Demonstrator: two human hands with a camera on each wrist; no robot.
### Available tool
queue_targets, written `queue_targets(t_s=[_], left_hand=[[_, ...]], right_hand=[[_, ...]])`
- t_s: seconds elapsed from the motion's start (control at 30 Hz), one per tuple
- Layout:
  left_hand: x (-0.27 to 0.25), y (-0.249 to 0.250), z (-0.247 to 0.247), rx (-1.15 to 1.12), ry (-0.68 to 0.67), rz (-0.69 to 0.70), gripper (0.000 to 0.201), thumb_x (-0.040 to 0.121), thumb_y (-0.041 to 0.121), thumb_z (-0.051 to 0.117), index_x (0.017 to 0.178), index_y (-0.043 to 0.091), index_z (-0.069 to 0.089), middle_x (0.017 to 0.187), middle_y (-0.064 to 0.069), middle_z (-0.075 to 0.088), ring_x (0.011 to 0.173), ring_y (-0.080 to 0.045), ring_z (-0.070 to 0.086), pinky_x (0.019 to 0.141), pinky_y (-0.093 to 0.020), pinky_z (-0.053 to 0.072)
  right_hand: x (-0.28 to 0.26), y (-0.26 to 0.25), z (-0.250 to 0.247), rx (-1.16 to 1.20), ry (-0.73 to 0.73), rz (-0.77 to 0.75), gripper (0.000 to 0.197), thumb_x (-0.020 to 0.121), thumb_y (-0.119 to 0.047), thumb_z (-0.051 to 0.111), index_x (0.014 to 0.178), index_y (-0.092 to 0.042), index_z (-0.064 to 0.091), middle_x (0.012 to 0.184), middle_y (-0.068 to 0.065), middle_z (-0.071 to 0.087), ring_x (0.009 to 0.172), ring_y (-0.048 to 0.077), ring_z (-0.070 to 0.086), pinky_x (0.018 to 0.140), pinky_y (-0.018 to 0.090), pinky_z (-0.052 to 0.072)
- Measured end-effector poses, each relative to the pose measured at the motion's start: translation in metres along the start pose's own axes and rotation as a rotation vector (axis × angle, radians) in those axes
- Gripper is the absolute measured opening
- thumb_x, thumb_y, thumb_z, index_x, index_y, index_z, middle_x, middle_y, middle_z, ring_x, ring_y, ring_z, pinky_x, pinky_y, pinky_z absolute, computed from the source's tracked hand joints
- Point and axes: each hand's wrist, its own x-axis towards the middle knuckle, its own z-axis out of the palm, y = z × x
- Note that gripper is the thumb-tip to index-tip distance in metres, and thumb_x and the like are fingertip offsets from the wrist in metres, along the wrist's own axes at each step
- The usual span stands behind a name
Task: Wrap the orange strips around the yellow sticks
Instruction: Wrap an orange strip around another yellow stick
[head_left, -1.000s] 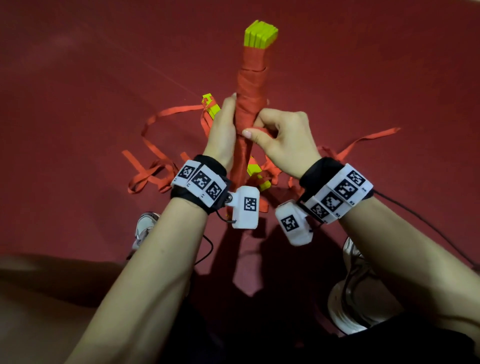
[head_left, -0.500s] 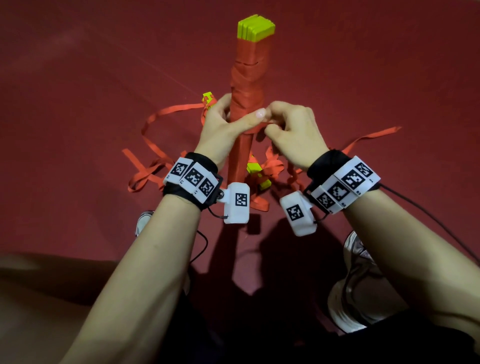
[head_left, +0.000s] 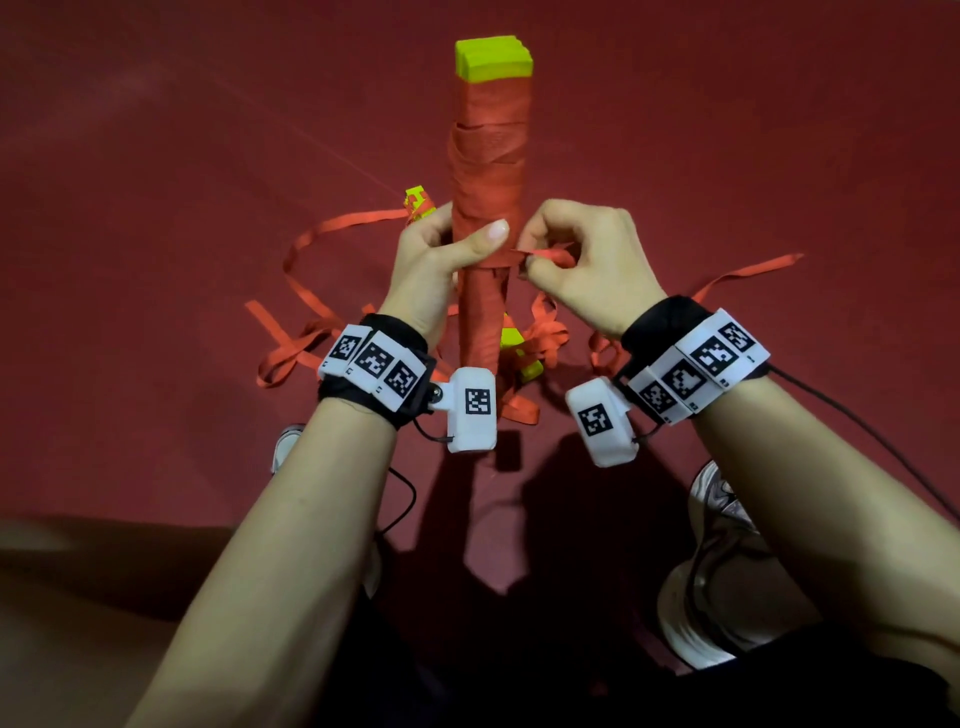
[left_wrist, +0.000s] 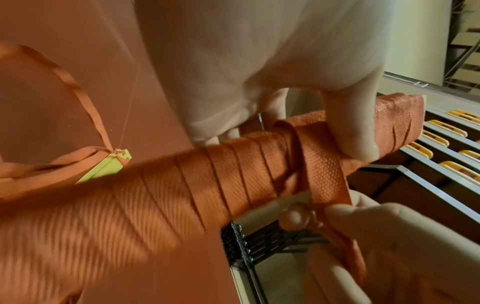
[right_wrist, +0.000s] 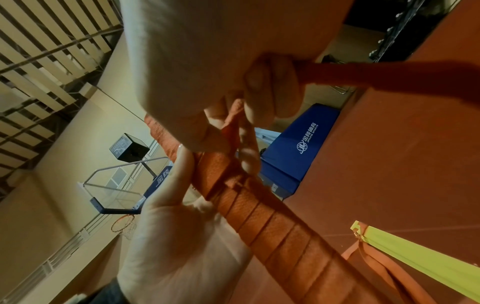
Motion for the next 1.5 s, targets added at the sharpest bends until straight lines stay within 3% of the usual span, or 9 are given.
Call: queue_targets(t_s=[0.2, 0.43, 0.53, 0.67, 0.77, 0.9, 1.03, 1.37, 1.5], left_hand=[[-0.002, -0.008, 0.000, 0.002, -0.013, -0.048, 0.018, 0.087, 0.020, 0.068, 0.104, 0.013, 0.068, 0.096, -0.003, 0.075, 0.091, -0.019, 0.072, 0.085, -0.036, 0.057], [0.000, -0.012, 0.006, -0.046, 0.057, -0.086, 0.022, 0.090, 0.027, 0.062, 0.106, 0.012, 0.066, 0.096, -0.007, 0.071, 0.083, -0.018, 0.070, 0.072, -0.029, 0.055], [0.002, -0.011, 0.006, -0.039, 0.020, -0.077, 0.027, 0.092, 0.028, 0.060, 0.111, 0.010, 0.065, 0.103, -0.013, 0.068, 0.093, -0.026, 0.066, 0.084, -0.037, 0.052], [0.002, -0.011, 0.011, -0.090, -0.027, -0.052, 0.039, 0.099, 0.029, 0.052, 0.118, -0.003, 0.058, 0.114, -0.025, 0.059, 0.107, -0.036, 0.058, 0.104, -0.054, 0.045], [0.001, -0.009, 0.012, -0.109, -0.019, -0.050, 0.038, 0.104, 0.032, 0.044, 0.113, -0.003, 0.057, 0.106, -0.022, 0.060, 0.096, -0.032, 0.063, 0.094, -0.047, 0.053], [0.000, -0.008, 0.014, -0.121, 0.014, -0.040, 0.033, 0.101, 0.035, 0.047, 0.105, 0.004, 0.056, 0.101, -0.013, 0.054, 0.088, -0.024, 0.057, 0.082, -0.036, 0.052], [-0.001, -0.009, 0.016, -0.133, 0.026, -0.015, 0.034, 0.102, 0.032, 0.048, 0.116, 0.001, 0.053, 0.105, -0.016, 0.052, 0.089, -0.022, 0.058, 0.082, -0.033, 0.053], [0.001, -0.010, 0.014, -0.154, 0.037, -0.012, 0.032, 0.101, 0.033, 0.050, 0.112, 0.004, 0.059, 0.109, -0.018, 0.053, 0.096, -0.025, 0.057, 0.089, -0.038, 0.050], [0.000, -0.009, 0.016, -0.187, 0.077, -0.006, 0.026, 0.100, 0.028, 0.054, 0.113, 0.006, 0.055, 0.098, -0.011, 0.057, 0.091, -0.021, 0.057, 0.088, -0.036, 0.049]], right_hand=[[0.007, 0.004, -0.005, -0.046, -0.010, -0.003, 0.020, 0.074, -0.018, 0.053, 0.069, -0.005, 0.068, 0.069, 0.005, 0.067, 0.064, 0.021, 0.057, 0.067, 0.027, 0.039], [0.003, 0.007, -0.006, -0.106, -0.085, -0.041, 0.018, 0.083, -0.024, 0.062, 0.071, -0.011, 0.066, 0.057, 0.001, 0.058, 0.057, 0.015, 0.051, 0.059, 0.013, 0.034], [0.005, 0.008, -0.007, -0.102, -0.098, -0.056, 0.021, 0.085, -0.028, 0.071, 0.071, -0.013, 0.068, 0.057, -0.006, 0.058, 0.055, 0.004, 0.051, 0.060, 0.012, 0.034], [0.004, 0.007, -0.008, -0.095, -0.139, -0.057, 0.022, 0.085, -0.028, 0.076, 0.071, -0.012, 0.071, 0.058, -0.008, 0.064, 0.061, 0.010, 0.058, 0.061, 0.018, 0.040], [0.004, 0.005, -0.003, -0.082, -0.166, -0.045, 0.026, 0.086, -0.030, 0.076, 0.070, -0.010, 0.071, 0.058, -0.005, 0.063, 0.057, 0.006, 0.055, 0.061, 0.020, 0.040], [0.004, 0.004, 0.001, -0.058, -0.217, 0.007, 0.030, 0.089, -0.030, 0.074, 0.067, -0.009, 0.070, 0.060, 0.005, 0.066, 0.059, 0.018, 0.059, 0.064, 0.032, 0.047], [0.004, 0.004, 0.001, -0.037, -0.238, 0.037, 0.029, 0.089, -0.029, 0.074, 0.066, -0.012, 0.071, 0.059, 0.004, 0.067, 0.058, 0.018, 0.061, 0.066, 0.035, 0.050], [0.003, 0.000, -0.001, -0.014, -0.278, 0.024, 0.031, 0.088, -0.024, 0.072, 0.063, -0.007, 0.063, 0.060, 0.011, 0.062, 0.054, 0.015, 0.051, 0.062, 0.035, 0.044], [0.002, 0.002, 0.003, -0.019, -0.297, -0.001, 0.030, 0.086, -0.026, 0.074, 0.065, -0.007, 0.064, 0.071, 0.010, 0.061, 0.069, 0.024, 0.056, 0.070, 0.036, 0.043]])
